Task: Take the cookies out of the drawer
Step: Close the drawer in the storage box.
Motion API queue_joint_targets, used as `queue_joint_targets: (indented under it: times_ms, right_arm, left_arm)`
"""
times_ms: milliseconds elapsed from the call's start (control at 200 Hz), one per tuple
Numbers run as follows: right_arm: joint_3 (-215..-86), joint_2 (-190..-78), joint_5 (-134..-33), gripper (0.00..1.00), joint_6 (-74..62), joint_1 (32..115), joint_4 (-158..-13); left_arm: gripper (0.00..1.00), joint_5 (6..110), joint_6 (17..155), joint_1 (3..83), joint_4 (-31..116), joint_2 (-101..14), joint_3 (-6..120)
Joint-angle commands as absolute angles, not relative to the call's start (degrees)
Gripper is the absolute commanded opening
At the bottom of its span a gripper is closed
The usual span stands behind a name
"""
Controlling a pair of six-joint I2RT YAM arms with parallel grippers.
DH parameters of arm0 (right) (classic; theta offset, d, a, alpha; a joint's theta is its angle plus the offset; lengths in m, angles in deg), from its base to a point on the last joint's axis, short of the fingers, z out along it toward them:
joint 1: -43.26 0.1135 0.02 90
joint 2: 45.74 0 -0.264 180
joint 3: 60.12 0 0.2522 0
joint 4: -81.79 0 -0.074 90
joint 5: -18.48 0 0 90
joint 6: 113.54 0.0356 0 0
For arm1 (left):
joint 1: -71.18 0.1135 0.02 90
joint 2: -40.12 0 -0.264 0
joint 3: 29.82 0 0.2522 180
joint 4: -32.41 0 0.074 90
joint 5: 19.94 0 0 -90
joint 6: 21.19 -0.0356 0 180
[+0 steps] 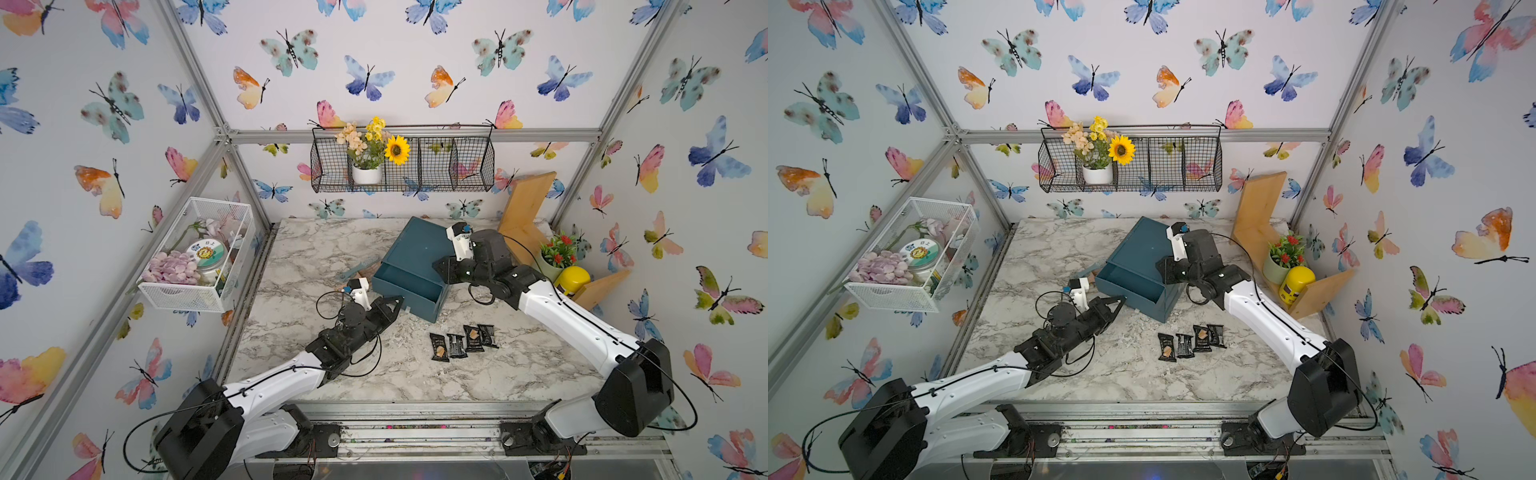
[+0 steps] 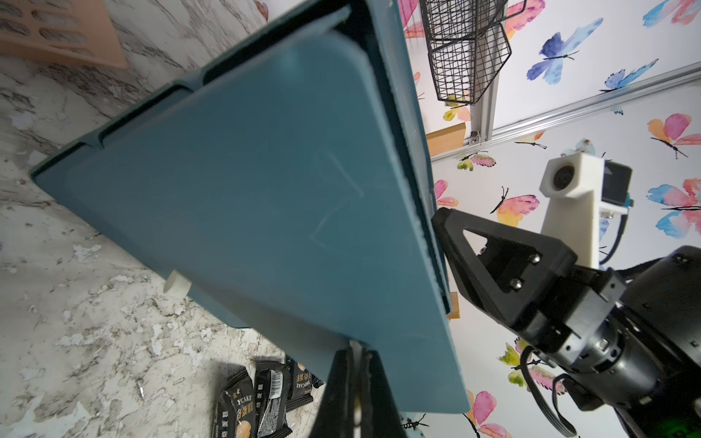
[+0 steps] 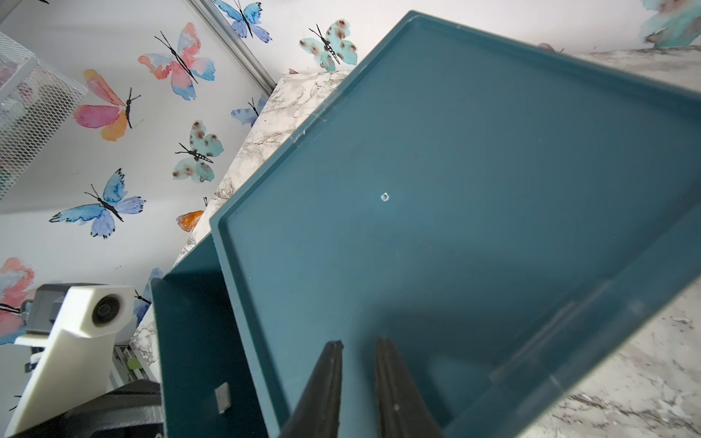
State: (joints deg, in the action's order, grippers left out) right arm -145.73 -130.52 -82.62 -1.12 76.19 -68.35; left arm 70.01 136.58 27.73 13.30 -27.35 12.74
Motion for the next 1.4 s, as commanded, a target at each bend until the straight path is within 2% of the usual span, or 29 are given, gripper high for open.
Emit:
queue_joint_targets:
  times_ms: [0,636,816,1236,1392]
  right_arm:
    - [-146.04,-132.31,-79.43,0.21,-2.05,76.66,-62.48]
    - [-147.01,-133.38,-76.89,0.21,-2.18,77.98,-60.98]
    - [-146.48,-133.24,-76.18,0.21,-2.25,78.07,-60.86]
    - [-147.00,-133.63,-75.57,0.21,-2.18,78.42,-60.19]
    - [-147.09,-133.50,-75.57,0.21,-2.18,78.58,-60.37]
  left_arm:
    - [0.00,72.26,135.32,28.20,9.39,-29.33,14.39]
    - [0.03,70.75,136.90,30.26,2.71,-39.62,18.03]
    - [0.13,71.06,136.22,30.59,3.29,-40.04,18.68]
    - [0.27,69.45,137.22,31.64,1.11,-42.63,18.82]
    - [0.39,69.02,137.03,31.71,1.23,-43.38,19.51]
